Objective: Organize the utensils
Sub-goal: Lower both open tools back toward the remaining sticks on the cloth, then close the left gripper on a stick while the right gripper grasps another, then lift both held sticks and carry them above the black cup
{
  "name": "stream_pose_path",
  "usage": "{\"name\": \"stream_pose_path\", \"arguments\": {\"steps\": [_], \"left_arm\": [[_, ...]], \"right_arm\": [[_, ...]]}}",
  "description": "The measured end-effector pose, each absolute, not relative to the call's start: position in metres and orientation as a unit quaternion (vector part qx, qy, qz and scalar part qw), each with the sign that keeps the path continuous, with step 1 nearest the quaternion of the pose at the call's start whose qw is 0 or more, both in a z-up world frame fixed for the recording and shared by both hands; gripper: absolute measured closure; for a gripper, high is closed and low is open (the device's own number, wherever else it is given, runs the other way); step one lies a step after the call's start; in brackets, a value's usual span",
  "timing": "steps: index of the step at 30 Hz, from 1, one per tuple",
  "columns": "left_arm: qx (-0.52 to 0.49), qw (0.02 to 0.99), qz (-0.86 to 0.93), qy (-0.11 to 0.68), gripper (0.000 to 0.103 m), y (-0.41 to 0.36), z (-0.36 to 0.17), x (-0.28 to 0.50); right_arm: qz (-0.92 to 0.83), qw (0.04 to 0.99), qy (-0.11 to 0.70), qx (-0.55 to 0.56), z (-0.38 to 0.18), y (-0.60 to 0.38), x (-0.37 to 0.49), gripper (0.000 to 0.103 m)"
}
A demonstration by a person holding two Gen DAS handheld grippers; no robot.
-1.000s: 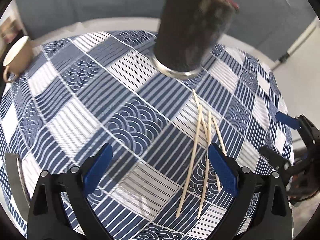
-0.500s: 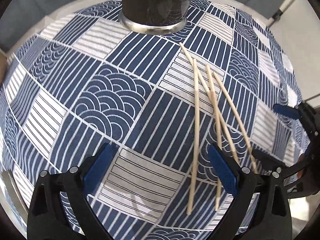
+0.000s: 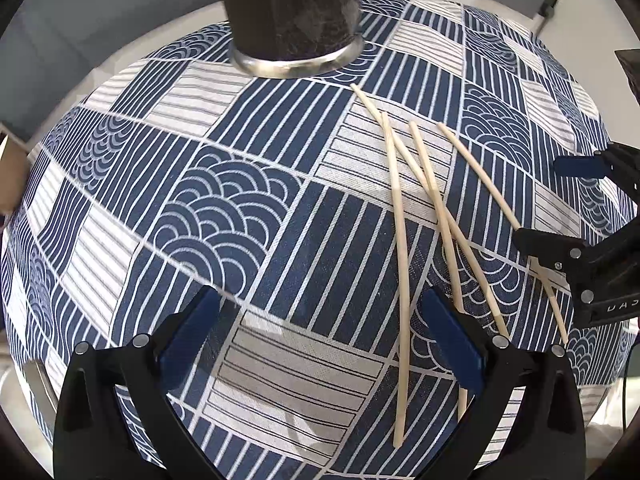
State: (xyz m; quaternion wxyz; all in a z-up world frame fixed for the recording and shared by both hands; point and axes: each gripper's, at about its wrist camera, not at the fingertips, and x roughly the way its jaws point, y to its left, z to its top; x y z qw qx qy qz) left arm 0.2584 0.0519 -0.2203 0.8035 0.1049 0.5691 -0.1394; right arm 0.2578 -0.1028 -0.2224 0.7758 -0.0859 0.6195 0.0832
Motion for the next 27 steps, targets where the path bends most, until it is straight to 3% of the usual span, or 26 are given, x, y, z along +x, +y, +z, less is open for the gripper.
{"name": "stream_pose_path", "arguments": {"steps": [2,4,5,7,9,11,12,27], "left_arm": [[0.099,0.805,-0.13,0.571,0.004,0.058,-0.221,0.252],[0.096,0.805,-0.128,0.571,0.005,0.06,-0.22,0.248],[0.097,0.805,-0.129,0.571,0.008,0.063,-0.22,0.246],[0.097,0.801,-0.129,0.576,0.021,0.071,-0.215,0.242],[0.085,0.803,-0.117,0.578,0.06,0.088,-0.207,0.243],[0.063,0.801,-0.103,0.586,0.09,0.109,-0.204,0.243],[0.053,0.798,-0.103,0.591,0.096,0.116,-0.204,0.243],[-0.029,0.798,-0.038,0.6,0.098,0.173,-0.178,0.21]], "right_arm": [[0.092,0.776,0.617,-0.092,-0.22,-0.102,0.259,0.023],[0.099,0.777,0.614,-0.098,-0.214,-0.1,0.259,0.052],[0.102,0.776,0.614,-0.099,-0.212,-0.102,0.259,0.06],[0.102,0.774,0.616,-0.104,-0.208,-0.107,0.261,0.098],[0.086,0.773,0.618,-0.113,-0.208,-0.117,0.264,0.098],[0.078,0.774,0.62,-0.103,-0.207,-0.13,0.267,0.098],[0.069,0.776,0.62,-0.098,-0.207,-0.136,0.269,0.098],[0.035,0.805,0.592,0.038,-0.169,-0.237,0.282,0.098]]}}
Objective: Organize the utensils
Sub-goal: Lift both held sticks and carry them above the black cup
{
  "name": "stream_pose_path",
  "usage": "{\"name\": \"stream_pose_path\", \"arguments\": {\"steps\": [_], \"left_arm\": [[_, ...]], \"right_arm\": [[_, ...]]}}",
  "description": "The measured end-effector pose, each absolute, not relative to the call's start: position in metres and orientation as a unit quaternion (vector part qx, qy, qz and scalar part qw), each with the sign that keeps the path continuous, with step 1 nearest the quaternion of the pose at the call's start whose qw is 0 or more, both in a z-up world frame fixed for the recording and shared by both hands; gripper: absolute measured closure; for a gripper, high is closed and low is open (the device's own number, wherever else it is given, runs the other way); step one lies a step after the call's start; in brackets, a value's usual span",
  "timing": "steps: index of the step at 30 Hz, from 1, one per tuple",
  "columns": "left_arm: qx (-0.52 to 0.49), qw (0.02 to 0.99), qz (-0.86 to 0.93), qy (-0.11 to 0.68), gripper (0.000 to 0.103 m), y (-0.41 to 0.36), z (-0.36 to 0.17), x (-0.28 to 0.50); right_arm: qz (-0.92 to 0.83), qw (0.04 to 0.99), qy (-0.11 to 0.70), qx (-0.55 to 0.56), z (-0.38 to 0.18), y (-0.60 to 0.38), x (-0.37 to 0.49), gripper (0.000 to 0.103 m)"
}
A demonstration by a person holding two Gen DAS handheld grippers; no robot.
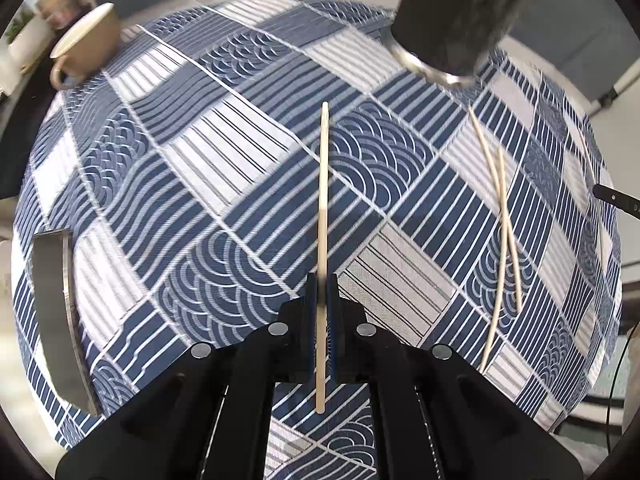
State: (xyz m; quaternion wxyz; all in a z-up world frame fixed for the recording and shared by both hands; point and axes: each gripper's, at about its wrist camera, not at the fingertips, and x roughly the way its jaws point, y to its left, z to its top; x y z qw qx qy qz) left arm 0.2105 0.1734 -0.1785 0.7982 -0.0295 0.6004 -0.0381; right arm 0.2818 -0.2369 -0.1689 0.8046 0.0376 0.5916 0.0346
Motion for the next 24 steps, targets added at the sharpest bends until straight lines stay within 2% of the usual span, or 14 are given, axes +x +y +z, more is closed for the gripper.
{"name": "stream_pose_path", "arguments": {"steps": [14,24], "left_arm": [[-0.054,0.836,0.03,0.544,0.098,0.178,-0.111,0.216],[-0.055,0.875,0.04,0.479,0.098,0.17,-0.031,0.238]], "right_arm": [[0.103,0.84,0.531,0.042,-0.09,-0.229,0.322,0.098],[0.161,0.872,0.461,0.041,-0.016,-0.205,0.349,0.098]]}}
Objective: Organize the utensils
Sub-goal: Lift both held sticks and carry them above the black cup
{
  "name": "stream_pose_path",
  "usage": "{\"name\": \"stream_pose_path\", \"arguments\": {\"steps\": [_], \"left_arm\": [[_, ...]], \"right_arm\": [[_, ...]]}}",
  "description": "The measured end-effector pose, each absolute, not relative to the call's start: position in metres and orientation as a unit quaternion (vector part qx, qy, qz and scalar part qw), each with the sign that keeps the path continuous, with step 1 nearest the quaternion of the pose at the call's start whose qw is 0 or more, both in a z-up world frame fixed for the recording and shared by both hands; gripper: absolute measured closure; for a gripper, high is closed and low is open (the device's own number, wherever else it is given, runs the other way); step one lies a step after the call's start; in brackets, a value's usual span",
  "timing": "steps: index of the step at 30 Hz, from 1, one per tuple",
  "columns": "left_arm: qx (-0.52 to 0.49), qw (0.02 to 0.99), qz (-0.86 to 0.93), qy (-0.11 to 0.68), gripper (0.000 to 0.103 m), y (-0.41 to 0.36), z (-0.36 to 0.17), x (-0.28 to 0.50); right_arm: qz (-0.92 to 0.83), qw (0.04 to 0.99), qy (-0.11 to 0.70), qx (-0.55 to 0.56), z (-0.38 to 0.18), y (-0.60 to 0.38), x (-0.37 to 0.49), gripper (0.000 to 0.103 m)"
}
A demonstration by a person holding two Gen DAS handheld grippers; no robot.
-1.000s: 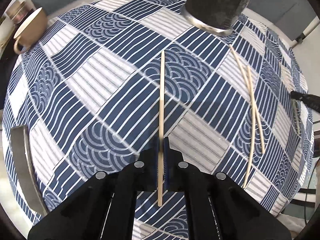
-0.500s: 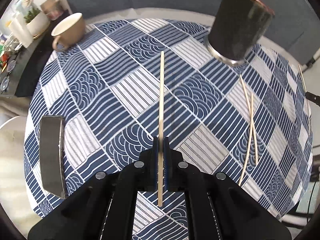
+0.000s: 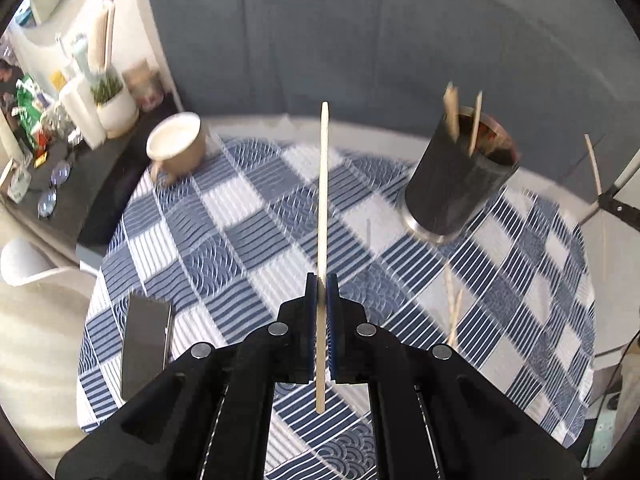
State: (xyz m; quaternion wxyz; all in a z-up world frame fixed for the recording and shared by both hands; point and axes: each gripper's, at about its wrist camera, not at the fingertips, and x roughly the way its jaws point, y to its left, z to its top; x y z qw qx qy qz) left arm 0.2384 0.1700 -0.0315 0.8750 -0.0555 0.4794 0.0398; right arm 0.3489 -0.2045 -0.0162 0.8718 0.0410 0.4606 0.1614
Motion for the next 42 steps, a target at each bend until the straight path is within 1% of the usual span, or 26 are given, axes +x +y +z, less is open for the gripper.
{"name": "stream_pose_path", "arguments": {"steps": [3,9,12,17,20,28,34,38,42], "left_arm": [[-0.052,0.886,0.032,0.459,0.098,0.16,-0.008,0.247],[-0.065,0.899,0.008,0.434,0.098,0.144,0.023,0.274],[-0.051,0.904,-0.001,0.424,0.098,0.133,0.036,0.292],[-0.033,0.914,-0.03,0.404,0.098,0.111,0.053,0.321],[-0.039,0.919,-0.05,0.39,0.098,0.101,0.058,0.335],[-0.048,0.936,-0.12,0.328,0.098,0.073,0.059,0.351],[-0.086,0.948,-0.168,0.255,0.098,0.074,0.056,0.35],[-0.11,0.954,-0.18,0.213,0.098,0.081,0.047,0.349],[-0.122,0.954,-0.199,0.189,0.098,0.08,0.031,0.352]], "right_arm": [[0.176,0.879,0.441,0.043,0.001,-0.197,0.355,0.098],[0.19,0.887,0.419,0.042,0.026,-0.181,0.372,0.098],[0.205,0.892,0.4,0.046,0.04,-0.173,0.379,0.098],[0.224,0.909,0.347,0.057,0.058,-0.166,0.384,0.098],[0.221,0.919,0.322,0.052,0.066,-0.158,0.389,0.098],[0.283,0.908,0.299,0.073,0.068,-0.133,0.404,0.098],[0.341,0.896,0.263,0.113,0.067,-0.127,0.407,0.098],[0.354,0.894,0.246,0.118,0.061,-0.123,0.413,0.098],[0.361,0.888,0.255,0.127,0.044,-0.115,0.427,0.098]]}}
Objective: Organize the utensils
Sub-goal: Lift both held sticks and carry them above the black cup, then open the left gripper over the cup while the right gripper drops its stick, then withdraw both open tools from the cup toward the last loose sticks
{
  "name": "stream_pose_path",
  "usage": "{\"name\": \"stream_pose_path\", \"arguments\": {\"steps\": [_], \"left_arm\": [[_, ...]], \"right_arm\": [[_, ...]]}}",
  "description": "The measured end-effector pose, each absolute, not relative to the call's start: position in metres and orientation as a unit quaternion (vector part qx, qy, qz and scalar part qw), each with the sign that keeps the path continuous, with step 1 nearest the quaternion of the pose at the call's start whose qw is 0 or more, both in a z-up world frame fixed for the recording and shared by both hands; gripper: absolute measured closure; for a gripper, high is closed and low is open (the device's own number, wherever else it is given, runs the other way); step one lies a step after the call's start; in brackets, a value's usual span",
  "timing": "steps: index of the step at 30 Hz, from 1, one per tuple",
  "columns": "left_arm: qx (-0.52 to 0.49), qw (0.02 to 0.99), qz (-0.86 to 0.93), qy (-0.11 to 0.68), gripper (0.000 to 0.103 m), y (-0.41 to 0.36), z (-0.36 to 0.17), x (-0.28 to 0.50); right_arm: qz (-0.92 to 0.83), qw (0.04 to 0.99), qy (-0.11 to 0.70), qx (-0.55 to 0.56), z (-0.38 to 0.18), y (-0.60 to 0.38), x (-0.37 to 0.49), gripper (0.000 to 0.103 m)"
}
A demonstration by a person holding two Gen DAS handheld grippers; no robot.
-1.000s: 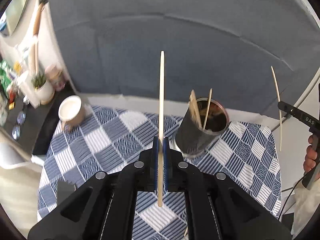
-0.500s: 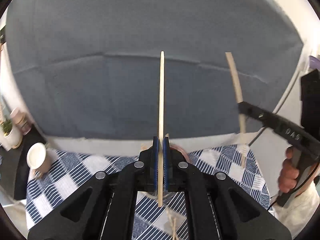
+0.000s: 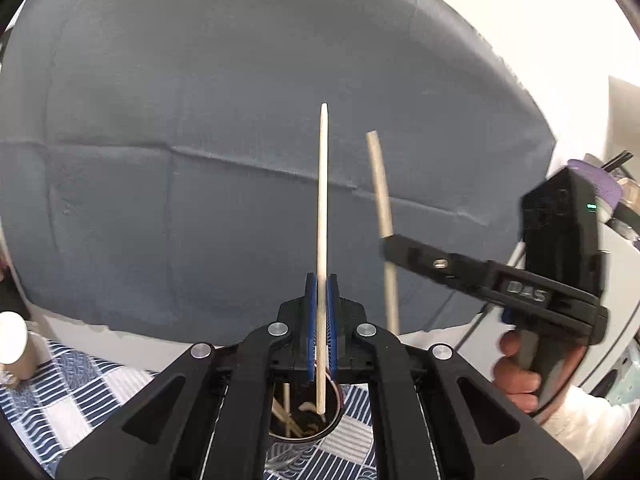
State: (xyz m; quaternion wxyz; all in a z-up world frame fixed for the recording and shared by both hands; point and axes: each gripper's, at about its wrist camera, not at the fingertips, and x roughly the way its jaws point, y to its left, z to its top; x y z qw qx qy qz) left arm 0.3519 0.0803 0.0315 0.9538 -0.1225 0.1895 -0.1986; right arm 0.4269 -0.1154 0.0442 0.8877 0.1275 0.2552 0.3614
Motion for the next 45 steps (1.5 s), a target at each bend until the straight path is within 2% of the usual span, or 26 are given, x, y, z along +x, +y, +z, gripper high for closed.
{"name": "stream_pose_path", "arguments": {"steps": [15,22,30,33,35,39,40,41,42,43,44,45], "left_arm": [[-0.173,0.936,-0.216,0.216,0.098,0.091,-0.051,0.375],[-0.179,0.935,-0.205,0.228,0.098,0.095,-0.057,0.35],[-0.161,0.937,-0.185,0.249,0.098,0.105,-0.058,0.32],[-0.154,0.939,-0.171,0.257,0.097,0.111,-0.06,0.313],[-0.15,0.939,-0.164,0.262,0.092,0.113,-0.059,0.31],[-0.134,0.943,-0.154,0.263,0.067,0.114,-0.054,0.304],[-0.13,0.944,-0.153,0.264,0.063,0.115,-0.052,0.303],[-0.126,0.944,-0.15,0.264,0.054,0.115,-0.049,0.303],[-0.12,0.946,-0.147,0.264,0.046,0.114,-0.047,0.303],[-0.112,0.947,-0.144,0.264,0.043,0.113,-0.044,0.303],[-0.107,0.947,-0.145,0.265,0.037,0.112,-0.041,0.303],[-0.1,0.948,-0.146,0.266,0.028,0.111,-0.037,0.304]], "right_arm": [[0.34,0.881,0.3,0.133,-0.038,-0.095,0.454,0.098],[0.326,0.881,0.32,0.128,-0.056,-0.097,0.442,0.098],[0.318,0.889,0.308,0.114,-0.052,-0.09,0.432,0.098],[0.312,0.889,0.316,0.113,-0.057,-0.091,0.426,0.095],[0.306,0.89,0.319,0.113,-0.06,-0.092,0.422,0.095],[0.295,0.892,0.326,0.108,-0.063,-0.097,0.416,0.093],[0.292,0.891,0.329,0.107,-0.063,-0.098,0.414,0.085],[0.29,0.892,0.33,0.106,-0.062,-0.101,0.412,0.077],[0.283,0.896,0.327,0.104,-0.06,-0.104,0.409,0.061],[0.274,0.901,0.322,0.101,-0.057,-0.107,0.405,0.054],[0.268,0.903,0.32,0.1,-0.055,-0.113,0.402,0.051],[0.264,0.904,0.32,0.099,-0.053,-0.116,0.399,0.043]]}}
